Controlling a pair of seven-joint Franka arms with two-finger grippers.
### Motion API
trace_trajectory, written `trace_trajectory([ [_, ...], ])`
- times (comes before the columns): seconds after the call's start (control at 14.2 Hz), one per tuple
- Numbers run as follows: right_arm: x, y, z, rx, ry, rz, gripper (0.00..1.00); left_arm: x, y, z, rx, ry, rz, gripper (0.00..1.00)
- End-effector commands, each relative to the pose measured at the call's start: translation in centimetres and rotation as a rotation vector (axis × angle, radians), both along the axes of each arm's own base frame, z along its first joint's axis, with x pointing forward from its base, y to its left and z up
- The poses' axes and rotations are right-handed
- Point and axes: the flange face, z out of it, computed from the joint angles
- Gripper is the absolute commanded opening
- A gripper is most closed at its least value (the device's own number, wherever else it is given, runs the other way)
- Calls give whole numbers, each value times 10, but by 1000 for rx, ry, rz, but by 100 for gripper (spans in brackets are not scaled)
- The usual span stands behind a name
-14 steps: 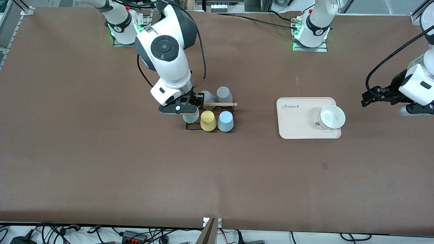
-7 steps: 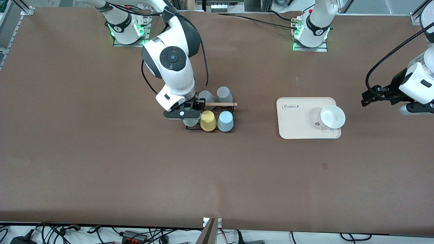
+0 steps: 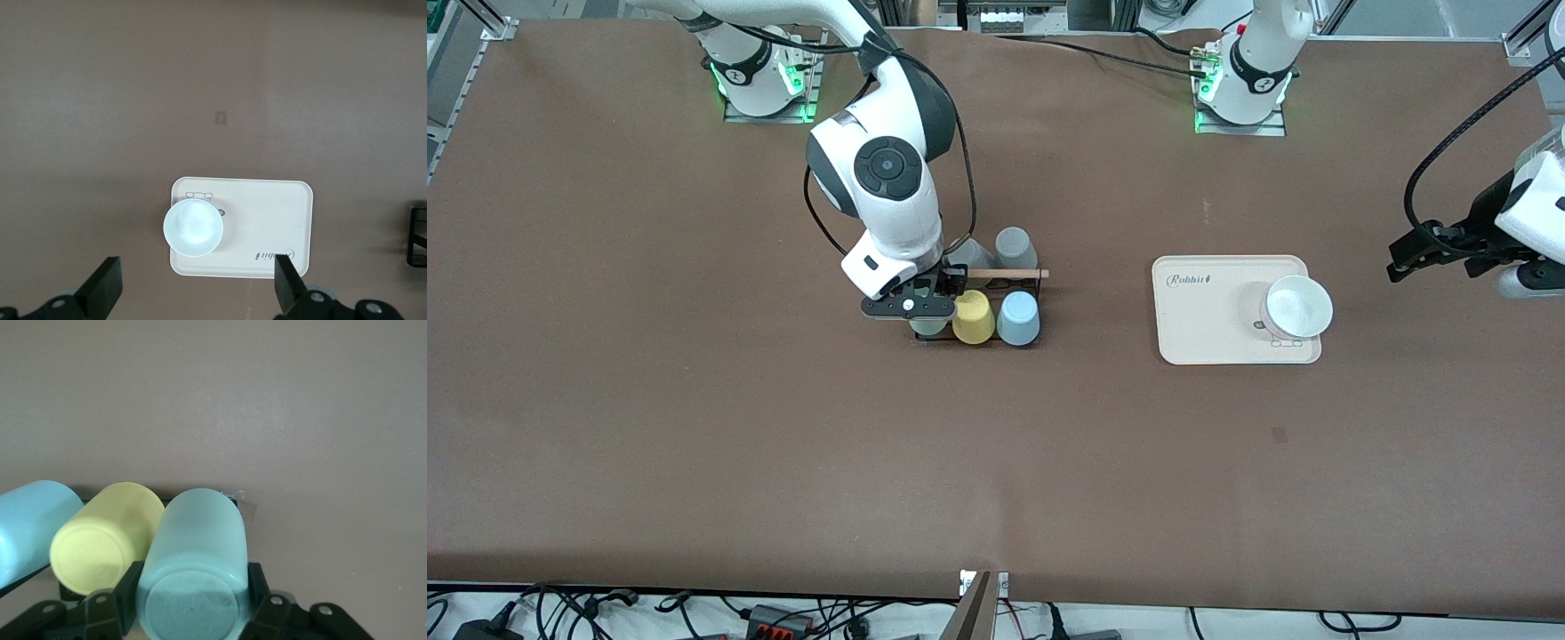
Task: Hang scattered cups on rack with three cups
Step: 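Carry the mint cup with the right gripper to the rack beside the yellow cup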
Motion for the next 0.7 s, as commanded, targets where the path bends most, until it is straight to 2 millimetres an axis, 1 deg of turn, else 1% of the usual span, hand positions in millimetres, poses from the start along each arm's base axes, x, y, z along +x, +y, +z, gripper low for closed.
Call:
trace_trajectory([
  [0.0, 3, 6, -10, -12, -13, 3, 34, -2, -8, 0, -3, 39, -37, 100],
  [0.07, 3, 6, -12, -14, -11, 3, 35, -2, -6, -3, -1, 46, -34, 100],
  [0.21, 2, 6, -14, -16, -9, 3, 39, -2, -3, -8, -2, 58, -28, 100],
  [0.28, 3, 5, -19, -19, -4, 2, 46, -1, -4, -8, -2, 56, -29, 100],
  [0.35, 4, 4, -21, -22, -2, 0, 55, 0, -5, -6, -2, 52, -32, 100],
  [0.42, 4, 4, -21, -22, -2, 0, 68, 0, -5, -7, -2, 53, -32, 100],
  [0.56, 4, 4, -21, -22, -2, 0, 86, 0, -5, -7, -2, 53, -31, 100],
  [0.63, 4, 4, -21, -22, -2, 0, 89, 0, -7, -6, -2, 49, -36, 100],
])
